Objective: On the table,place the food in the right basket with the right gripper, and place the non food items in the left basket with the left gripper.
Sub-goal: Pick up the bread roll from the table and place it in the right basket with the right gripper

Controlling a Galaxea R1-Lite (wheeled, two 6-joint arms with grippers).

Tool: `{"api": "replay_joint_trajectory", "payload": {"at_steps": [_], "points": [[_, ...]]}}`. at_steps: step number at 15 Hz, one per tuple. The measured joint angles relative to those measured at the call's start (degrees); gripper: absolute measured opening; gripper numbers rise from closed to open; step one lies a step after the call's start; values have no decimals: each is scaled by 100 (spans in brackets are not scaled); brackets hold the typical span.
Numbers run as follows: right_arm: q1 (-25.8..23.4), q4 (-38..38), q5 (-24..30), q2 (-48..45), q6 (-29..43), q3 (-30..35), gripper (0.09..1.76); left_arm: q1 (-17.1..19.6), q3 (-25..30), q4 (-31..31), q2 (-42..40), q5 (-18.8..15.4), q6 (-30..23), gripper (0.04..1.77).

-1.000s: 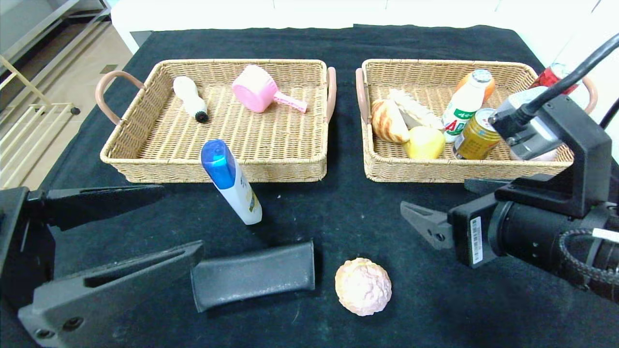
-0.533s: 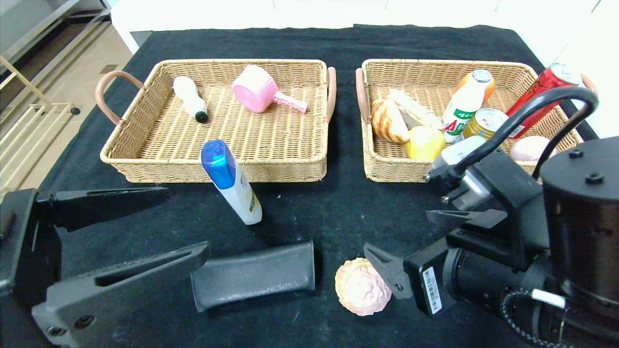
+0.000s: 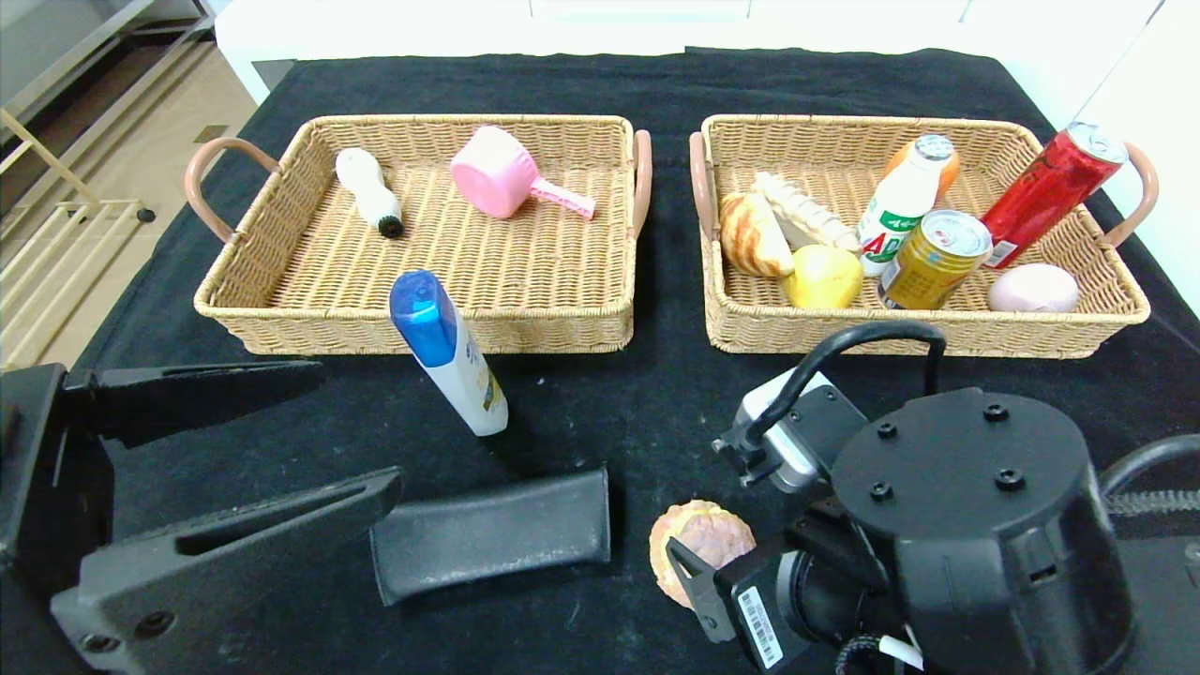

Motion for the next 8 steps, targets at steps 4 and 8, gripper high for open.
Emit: {"api": "replay_joint_trajectory", "payload": {"at_steps": [4, 8], "points": [[33, -183, 2, 149, 1, 0, 170, 0, 0, 0, -1, -2, 0, 172], [41, -216, -118, 336, 4, -12, 170, -2, 0, 10, -4, 2, 4, 172]]}}
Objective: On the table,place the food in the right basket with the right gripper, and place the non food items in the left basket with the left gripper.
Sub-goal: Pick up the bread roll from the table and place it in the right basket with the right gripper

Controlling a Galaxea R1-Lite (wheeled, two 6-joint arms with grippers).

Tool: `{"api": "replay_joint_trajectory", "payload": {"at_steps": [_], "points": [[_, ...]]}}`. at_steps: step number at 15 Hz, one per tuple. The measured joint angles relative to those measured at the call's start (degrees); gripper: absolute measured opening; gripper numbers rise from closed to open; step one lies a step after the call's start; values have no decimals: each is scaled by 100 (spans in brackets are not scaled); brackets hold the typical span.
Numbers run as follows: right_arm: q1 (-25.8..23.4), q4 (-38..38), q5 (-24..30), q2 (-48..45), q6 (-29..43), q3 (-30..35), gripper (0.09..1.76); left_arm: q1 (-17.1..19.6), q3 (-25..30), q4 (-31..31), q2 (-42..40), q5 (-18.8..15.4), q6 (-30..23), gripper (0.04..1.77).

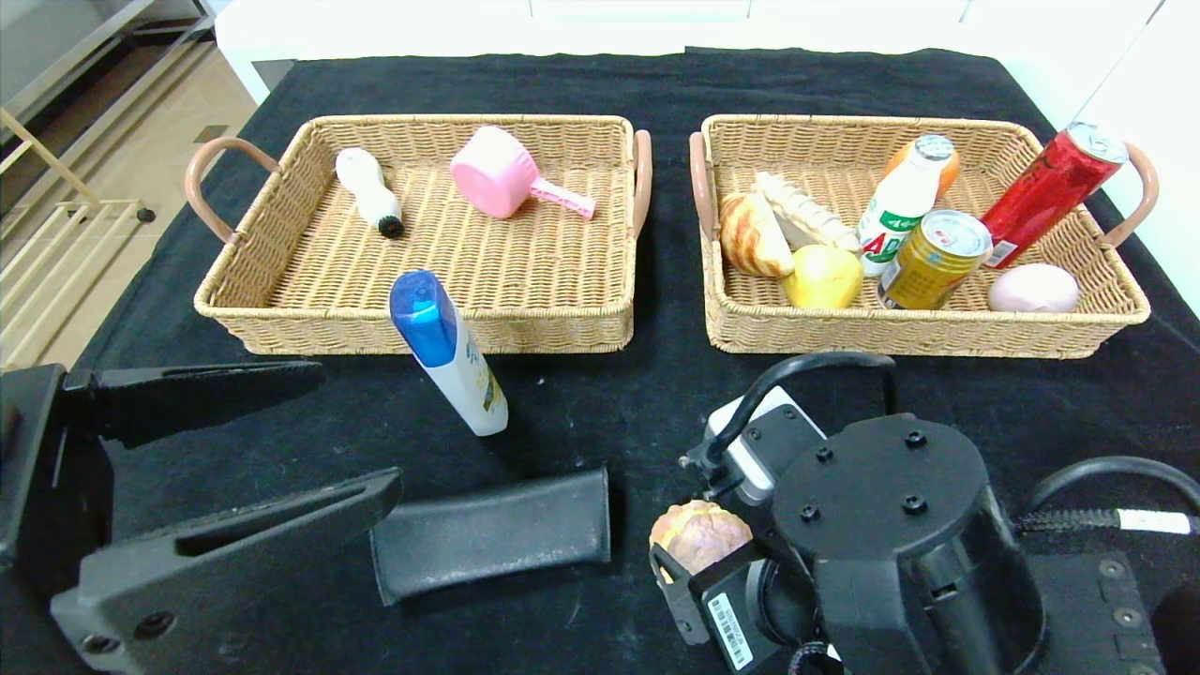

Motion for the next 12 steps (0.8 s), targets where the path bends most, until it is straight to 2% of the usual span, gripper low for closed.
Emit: {"api": "replay_joint_trajectory", "payload": {"at_steps": [12], "points": [[101, 2, -13, 347, 182, -16, 170, 0, -1, -7, -27, -2, 0, 172]]}}
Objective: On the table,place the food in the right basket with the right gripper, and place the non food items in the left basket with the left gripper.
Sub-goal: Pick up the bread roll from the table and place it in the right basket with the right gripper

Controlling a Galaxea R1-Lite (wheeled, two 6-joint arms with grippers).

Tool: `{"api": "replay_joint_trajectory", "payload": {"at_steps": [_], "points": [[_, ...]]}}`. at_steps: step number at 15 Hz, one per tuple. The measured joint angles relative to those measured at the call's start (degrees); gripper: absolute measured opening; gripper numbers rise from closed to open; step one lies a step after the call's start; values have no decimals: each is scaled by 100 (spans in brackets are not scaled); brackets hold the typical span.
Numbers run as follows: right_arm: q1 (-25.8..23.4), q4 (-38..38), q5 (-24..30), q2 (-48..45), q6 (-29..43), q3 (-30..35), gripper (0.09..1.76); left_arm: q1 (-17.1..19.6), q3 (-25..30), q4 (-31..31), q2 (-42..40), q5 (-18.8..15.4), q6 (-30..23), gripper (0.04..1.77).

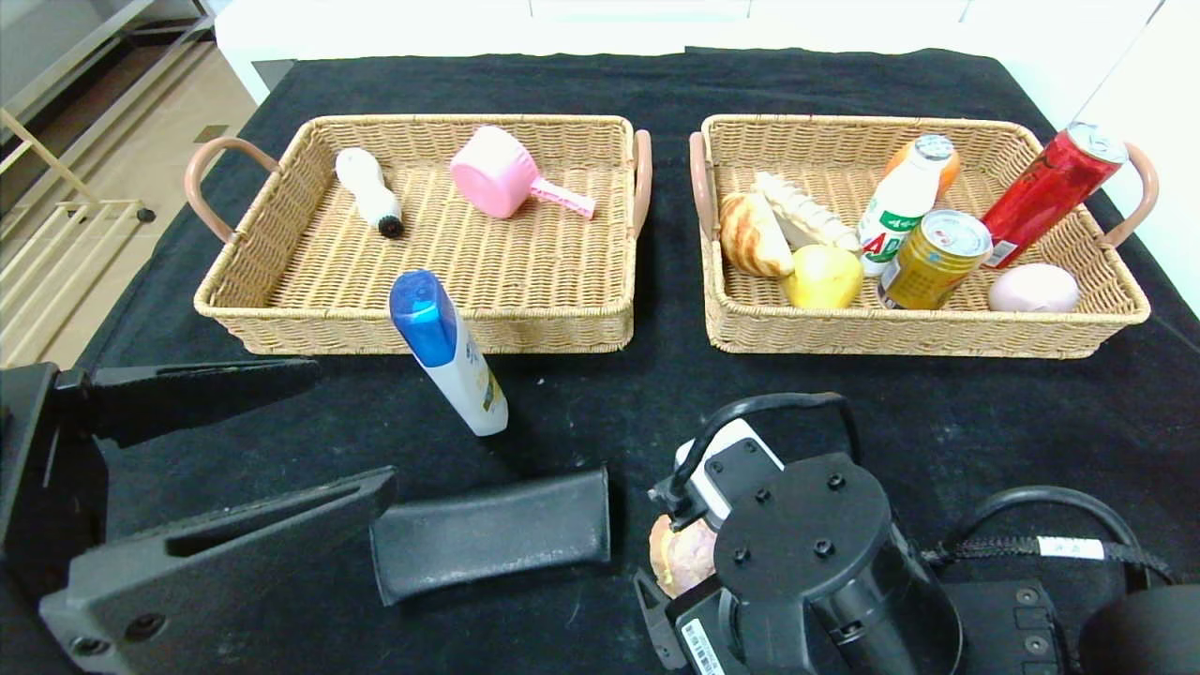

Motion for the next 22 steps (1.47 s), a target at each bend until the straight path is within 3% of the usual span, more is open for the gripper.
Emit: {"api": "replay_joint_trajectory", "payload": {"at_steps": [9, 12, 14, 22], "points": [[-2, 1, -6, 143, -2, -17, 171, 2, 0, -2, 0, 0, 0, 172], [-5, -2, -108, 158, 6, -17, 123, 2, 0, 5, 7, -2, 0, 172], [-18, -5, -127, 182, 0, -24, 105, 2, 1, 5, 7, 0, -2, 172], [-33, -2, -130, 211, -2, -26, 88, 0, 6, 7, 7, 0, 0, 172]]}}
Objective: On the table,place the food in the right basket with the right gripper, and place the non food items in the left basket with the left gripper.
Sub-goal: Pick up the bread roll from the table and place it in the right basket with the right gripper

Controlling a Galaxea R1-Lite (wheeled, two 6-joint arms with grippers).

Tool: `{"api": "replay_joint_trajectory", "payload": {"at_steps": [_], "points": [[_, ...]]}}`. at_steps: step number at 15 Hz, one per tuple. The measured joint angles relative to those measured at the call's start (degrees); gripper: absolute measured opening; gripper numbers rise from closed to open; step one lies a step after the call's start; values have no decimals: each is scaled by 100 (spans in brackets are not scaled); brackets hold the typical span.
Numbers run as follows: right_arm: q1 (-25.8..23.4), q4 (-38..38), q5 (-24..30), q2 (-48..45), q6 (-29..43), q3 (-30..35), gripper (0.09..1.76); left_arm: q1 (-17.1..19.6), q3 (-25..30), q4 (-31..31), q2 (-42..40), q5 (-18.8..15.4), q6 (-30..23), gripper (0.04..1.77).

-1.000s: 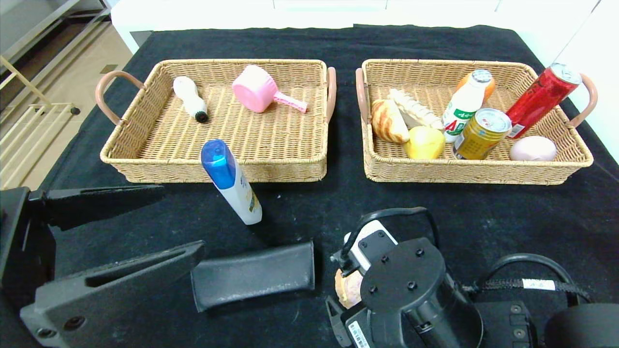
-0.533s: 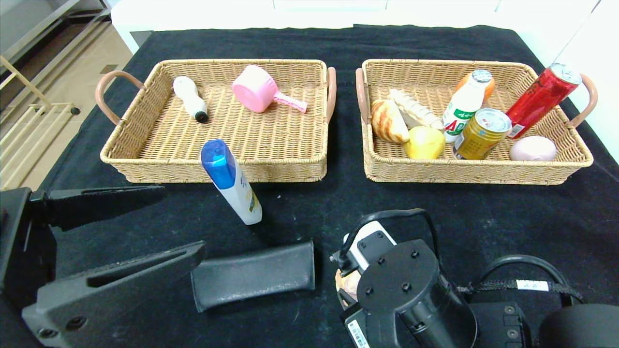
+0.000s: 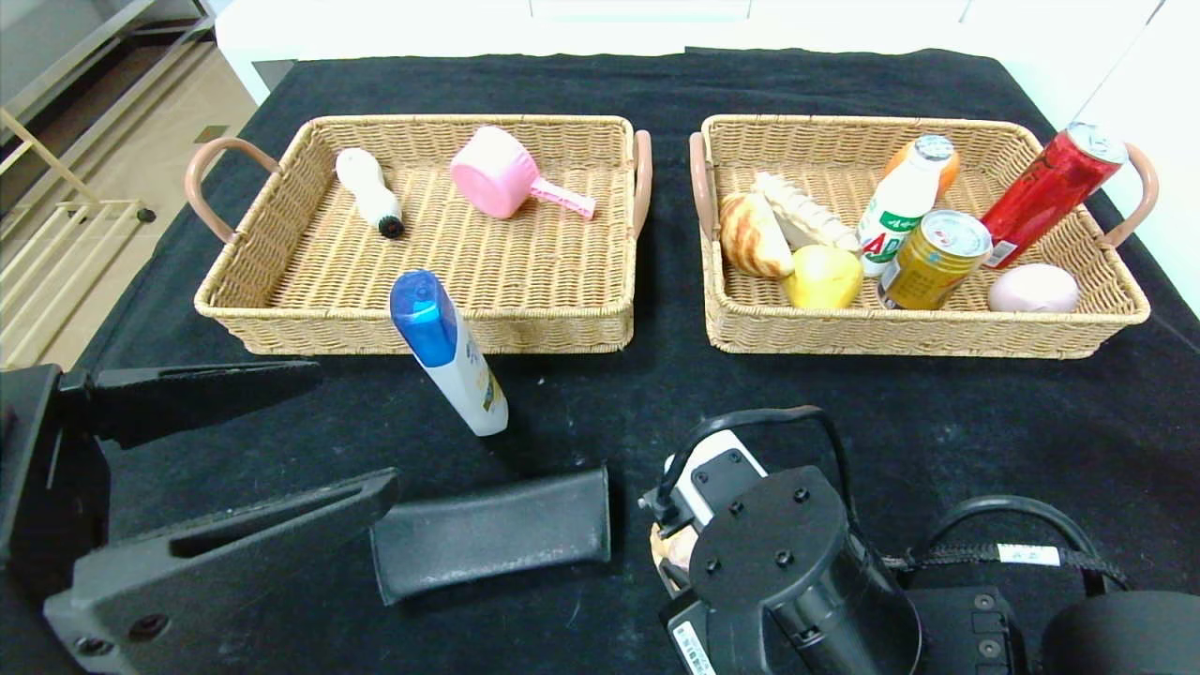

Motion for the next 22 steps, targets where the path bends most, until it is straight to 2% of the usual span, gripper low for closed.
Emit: {"api": "replay_joint_trajectory", "payload": {"at_steps": [8, 13, 18, 22], "points": [[-22, 26, 17, -43, 13, -16, 87, 0, -2, -7, -2, 0, 7, 172], [-40, 80, 9, -435, -28, -137, 84, 0, -5, -24, -10, 2, 7, 172], [-328, 83, 9, -827, -155, -440, 83, 2, -5, -24, 12, 2, 0, 172], [-818, 46, 13, -1039, -286, -855, 82, 0, 5, -13, 28, -4, 7, 172]]}}
